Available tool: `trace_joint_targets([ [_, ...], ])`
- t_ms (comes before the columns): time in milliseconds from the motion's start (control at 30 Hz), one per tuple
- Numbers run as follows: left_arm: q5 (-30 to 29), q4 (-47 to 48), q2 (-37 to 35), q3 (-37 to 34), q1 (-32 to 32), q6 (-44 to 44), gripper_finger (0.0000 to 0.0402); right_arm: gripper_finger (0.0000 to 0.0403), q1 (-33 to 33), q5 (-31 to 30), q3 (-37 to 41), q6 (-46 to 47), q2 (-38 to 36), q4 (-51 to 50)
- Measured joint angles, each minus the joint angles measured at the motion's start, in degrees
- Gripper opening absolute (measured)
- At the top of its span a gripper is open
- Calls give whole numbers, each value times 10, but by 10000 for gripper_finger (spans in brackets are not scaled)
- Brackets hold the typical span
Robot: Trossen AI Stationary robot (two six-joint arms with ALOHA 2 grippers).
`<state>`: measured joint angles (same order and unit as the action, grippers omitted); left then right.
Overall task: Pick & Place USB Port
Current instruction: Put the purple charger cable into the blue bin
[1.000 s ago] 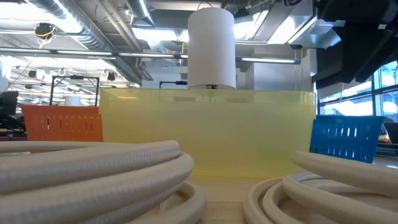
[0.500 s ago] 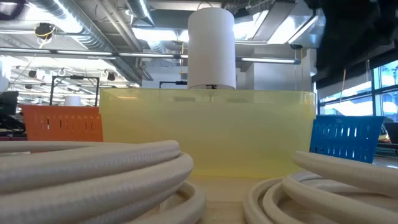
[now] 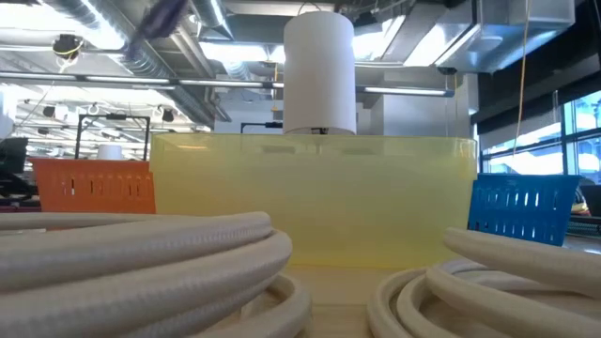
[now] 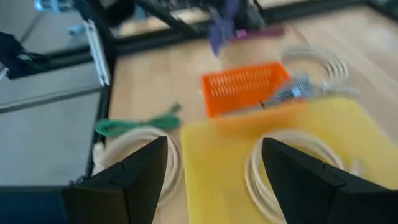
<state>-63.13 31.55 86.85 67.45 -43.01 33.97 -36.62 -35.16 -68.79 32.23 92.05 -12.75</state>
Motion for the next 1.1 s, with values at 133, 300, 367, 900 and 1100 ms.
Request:
trace_joint_targets([
  [133,99,-158,-2,0,57,-206,2,263,0,0,0,-38,0,36],
  [300,234,-290,-2,-11,125,-323,2,263,0,-13,0,-76,0,69],
  [367,279,-343,-2,-30,144,-347,2,263,0,-13,0,-96,0,84],
  [900,474,-583,-2,-127,186,-364,2,263,3,-45,0,-208,-28,161],
  [1100,512,-605,-2,-127,201,-363,3,238,15,-45,0,-212,-28,164],
])
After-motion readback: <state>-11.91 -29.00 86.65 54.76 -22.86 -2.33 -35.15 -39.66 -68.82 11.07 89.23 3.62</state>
